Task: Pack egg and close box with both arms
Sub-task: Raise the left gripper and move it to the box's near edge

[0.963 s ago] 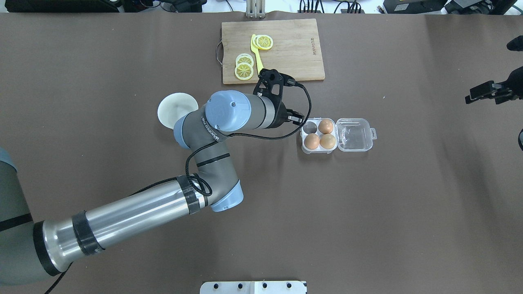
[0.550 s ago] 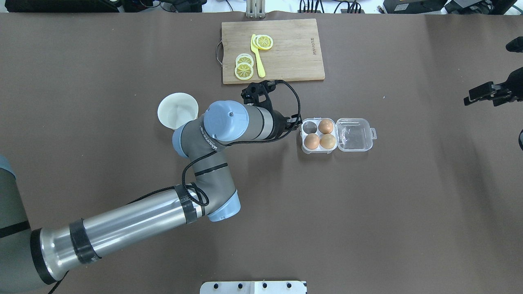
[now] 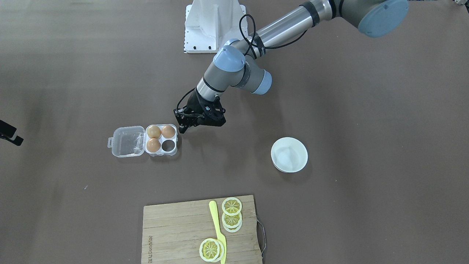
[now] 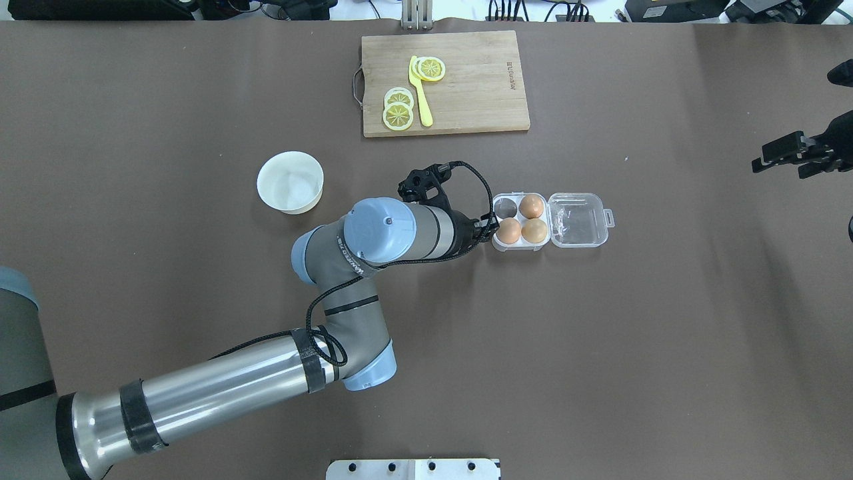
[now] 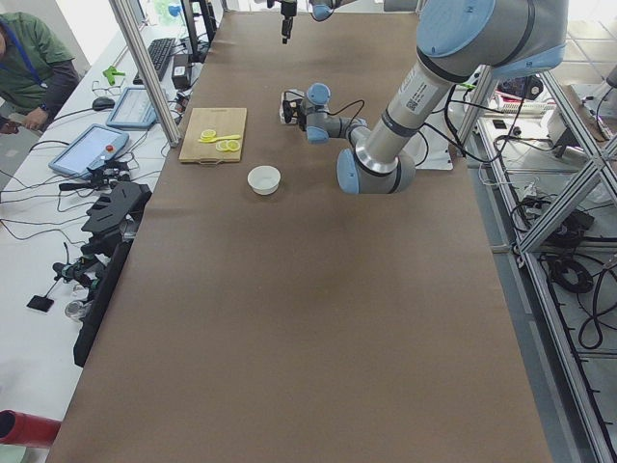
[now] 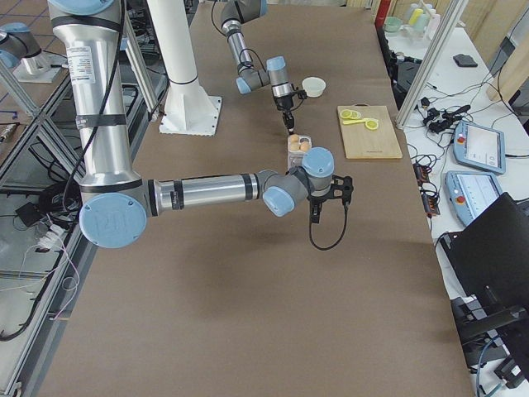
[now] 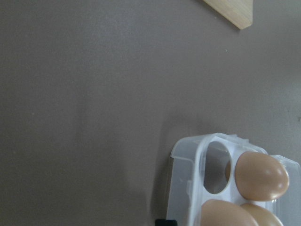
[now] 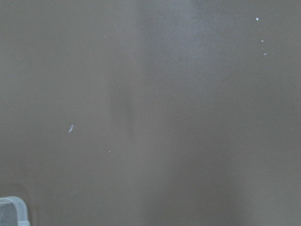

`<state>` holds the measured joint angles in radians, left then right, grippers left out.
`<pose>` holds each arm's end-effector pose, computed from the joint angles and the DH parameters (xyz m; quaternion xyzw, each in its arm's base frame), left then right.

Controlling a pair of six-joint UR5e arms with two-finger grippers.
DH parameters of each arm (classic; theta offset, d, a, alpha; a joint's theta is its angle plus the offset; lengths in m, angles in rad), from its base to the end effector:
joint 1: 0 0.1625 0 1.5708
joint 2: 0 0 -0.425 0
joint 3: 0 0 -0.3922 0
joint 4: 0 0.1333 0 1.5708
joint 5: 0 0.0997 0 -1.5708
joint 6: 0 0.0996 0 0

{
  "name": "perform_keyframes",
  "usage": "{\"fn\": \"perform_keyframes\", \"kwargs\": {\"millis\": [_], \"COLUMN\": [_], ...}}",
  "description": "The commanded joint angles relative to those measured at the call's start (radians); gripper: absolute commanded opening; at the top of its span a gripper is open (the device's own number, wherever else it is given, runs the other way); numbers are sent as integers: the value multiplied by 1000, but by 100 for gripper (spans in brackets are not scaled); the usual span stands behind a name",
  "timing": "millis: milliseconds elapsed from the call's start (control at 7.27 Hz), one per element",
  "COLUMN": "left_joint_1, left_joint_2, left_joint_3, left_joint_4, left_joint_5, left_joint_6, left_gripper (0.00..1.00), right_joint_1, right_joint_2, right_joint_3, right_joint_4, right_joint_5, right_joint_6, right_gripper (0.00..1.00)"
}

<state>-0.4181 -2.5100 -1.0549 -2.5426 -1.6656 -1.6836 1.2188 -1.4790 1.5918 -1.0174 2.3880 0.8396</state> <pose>0.6951 -0.4444 0.1715 0.0617 0.6397 -0.1715 0.7467 -0.1324 -0.5364 0.5335 0.0376 -0.4792 0.0833 0.8730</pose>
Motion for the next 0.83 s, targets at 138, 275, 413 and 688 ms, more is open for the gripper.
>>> {"fn": "perform_keyframes", "kwargs": {"millis": [138,275,413,688], "left_joint_1": [-34,-47,-47,-44], "left_joint_2": [-9,-19,-32,-52], "left_joint_3": [9,42,61,76], "left_joint_4": [5,5,5,5], "left_joint_5": [12,15,18,18], "left_joint_6": [-1,4,5,5], "left_gripper": [0,0,0,0], "right_joint_1": [-14,-48,-85,-122], "right_joint_2": [5,3,3,-1], "right_joint_3": [14,4,-1,-9], "right_joint_4": [89,176,219,314], "right_joint_5": [76,73,63,60], "right_joint_6": [117,193,249,355], "right_gripper": [98,98,98,87]}}
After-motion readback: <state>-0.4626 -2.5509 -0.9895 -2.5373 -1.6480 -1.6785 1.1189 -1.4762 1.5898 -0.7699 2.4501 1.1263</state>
